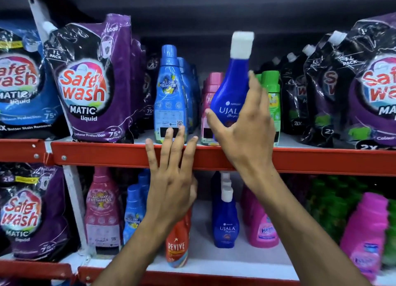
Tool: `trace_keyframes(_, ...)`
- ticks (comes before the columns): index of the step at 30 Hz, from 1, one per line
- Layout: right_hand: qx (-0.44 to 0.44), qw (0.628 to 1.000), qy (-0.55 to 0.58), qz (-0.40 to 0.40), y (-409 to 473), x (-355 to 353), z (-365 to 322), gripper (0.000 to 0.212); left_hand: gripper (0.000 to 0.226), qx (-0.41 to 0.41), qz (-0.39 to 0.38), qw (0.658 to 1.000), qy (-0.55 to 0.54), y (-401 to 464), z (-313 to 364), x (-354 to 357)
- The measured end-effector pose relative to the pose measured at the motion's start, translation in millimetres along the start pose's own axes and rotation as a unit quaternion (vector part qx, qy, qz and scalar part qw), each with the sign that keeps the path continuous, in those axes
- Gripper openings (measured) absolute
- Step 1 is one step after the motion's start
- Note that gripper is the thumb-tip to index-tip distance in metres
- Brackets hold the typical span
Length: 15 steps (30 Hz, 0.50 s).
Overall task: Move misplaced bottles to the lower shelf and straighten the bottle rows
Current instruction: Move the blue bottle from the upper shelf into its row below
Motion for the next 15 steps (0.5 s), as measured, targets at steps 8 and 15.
trace_keyframes(8, -0.025, 0.998, 0.059, 0.019, -32.4, -61.2, 8.2, 0.091, 0.084, -0.002, 0.021, 0.999, -0.024, -0.4, -0.5, -1.3)
trace_keyframes(15, 0.015, 0.997, 0.056, -0.044, -115.7, -57.7, 42.7, 0.09, 0.08, -0.019, 0.042, 0.998, -0.047, 0.5, 3.3, 2.9)
Point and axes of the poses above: each hand's wrist, its own y-axis towards the middle knuckle, its own x-axis out of the palm, z = x × y, the point moved 2 cm from there along y, towards the middle knuckle, and after that the axes turned 5 degrees about -y, right-handed, at the moved point
